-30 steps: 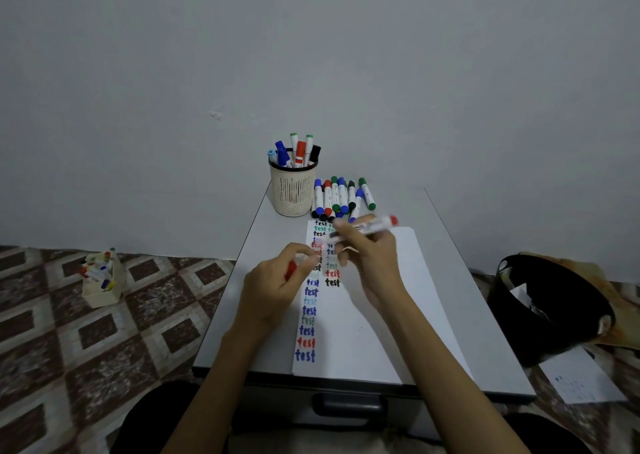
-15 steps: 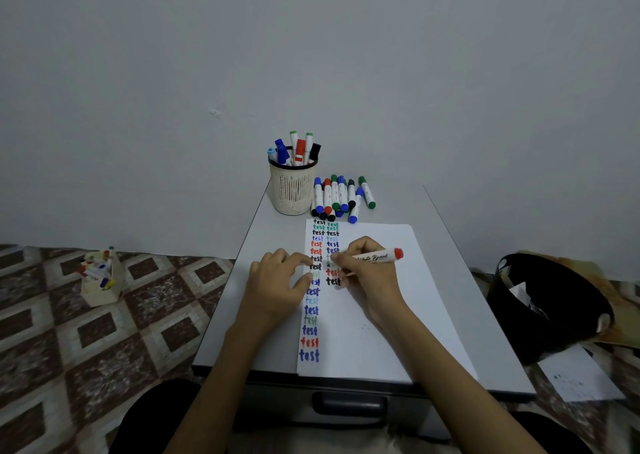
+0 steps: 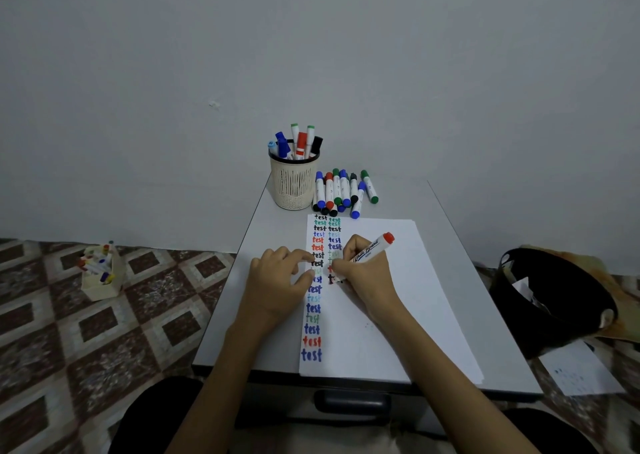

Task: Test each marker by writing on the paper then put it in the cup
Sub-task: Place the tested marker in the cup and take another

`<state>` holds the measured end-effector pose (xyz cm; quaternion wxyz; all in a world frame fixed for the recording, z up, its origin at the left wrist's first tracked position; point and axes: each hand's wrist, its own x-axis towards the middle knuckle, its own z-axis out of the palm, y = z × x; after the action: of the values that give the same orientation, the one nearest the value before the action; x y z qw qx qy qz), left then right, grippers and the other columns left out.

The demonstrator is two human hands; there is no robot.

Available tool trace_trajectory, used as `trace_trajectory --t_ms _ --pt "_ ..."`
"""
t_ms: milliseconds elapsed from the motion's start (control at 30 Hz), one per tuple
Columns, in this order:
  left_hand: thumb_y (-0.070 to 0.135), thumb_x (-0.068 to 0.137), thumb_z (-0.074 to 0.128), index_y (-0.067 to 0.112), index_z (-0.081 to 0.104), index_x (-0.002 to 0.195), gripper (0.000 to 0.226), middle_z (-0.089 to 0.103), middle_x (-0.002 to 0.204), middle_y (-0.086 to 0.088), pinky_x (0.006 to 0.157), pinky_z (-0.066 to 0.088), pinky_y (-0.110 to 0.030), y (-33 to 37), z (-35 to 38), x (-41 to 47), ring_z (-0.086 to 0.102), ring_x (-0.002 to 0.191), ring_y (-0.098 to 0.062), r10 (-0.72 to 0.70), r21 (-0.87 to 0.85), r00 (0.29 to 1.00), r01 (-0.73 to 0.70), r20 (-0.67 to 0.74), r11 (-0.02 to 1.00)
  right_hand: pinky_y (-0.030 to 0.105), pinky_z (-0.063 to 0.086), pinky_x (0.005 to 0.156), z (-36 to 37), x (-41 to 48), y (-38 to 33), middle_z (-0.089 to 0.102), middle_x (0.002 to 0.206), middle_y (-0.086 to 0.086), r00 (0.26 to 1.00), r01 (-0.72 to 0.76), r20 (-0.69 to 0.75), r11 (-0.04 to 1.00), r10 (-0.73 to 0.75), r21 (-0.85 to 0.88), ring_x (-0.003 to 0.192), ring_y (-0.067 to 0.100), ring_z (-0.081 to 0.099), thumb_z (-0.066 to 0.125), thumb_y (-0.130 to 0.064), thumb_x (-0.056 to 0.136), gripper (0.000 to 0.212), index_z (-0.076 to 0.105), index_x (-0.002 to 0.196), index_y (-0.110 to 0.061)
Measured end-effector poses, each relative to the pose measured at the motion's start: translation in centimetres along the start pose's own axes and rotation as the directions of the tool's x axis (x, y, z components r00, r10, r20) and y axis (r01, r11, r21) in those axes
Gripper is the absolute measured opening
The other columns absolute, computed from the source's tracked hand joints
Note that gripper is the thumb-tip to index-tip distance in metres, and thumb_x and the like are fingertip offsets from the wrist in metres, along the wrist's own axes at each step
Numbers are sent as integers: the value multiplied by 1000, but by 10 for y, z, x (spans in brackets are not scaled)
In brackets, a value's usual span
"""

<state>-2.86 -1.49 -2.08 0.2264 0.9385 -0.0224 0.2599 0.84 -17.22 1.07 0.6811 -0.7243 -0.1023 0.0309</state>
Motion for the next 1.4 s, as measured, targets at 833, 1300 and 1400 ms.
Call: trace_trajectory --t_ms 833,1300,1400 --pt "42 81 46 18 66 89 32 56 64 2 56 38 -29 -3 6 1 50 60 -16 94 54 990 -89 -109 995 13 48 56 1 -1 0 59 53 -16 996 49 84 995 -42 -85 62 1 61 67 11 76 35 44 61 -10" --pt "42 81 47 19 67 90 31 55 63 2 55 38 -28 -5 7 3 48 59 -16 101 48 990 -97 -102 994 13 51 56 3 -7 -3 63 75 -9 997 61 38 998 -61 -24 88 16 64 66 9 79 35 43 64 -12" --pt "42 82 46 18 66 90 33 55 64 2 56 36 -27 -3 6 2 49 60 -15 97 57 991 -92 -92 994 15 52 56 3 -8 -4 62 77 -8 998 52 37 999 -52 -1 90 20 65 65 10 80 35 42 64 -10"
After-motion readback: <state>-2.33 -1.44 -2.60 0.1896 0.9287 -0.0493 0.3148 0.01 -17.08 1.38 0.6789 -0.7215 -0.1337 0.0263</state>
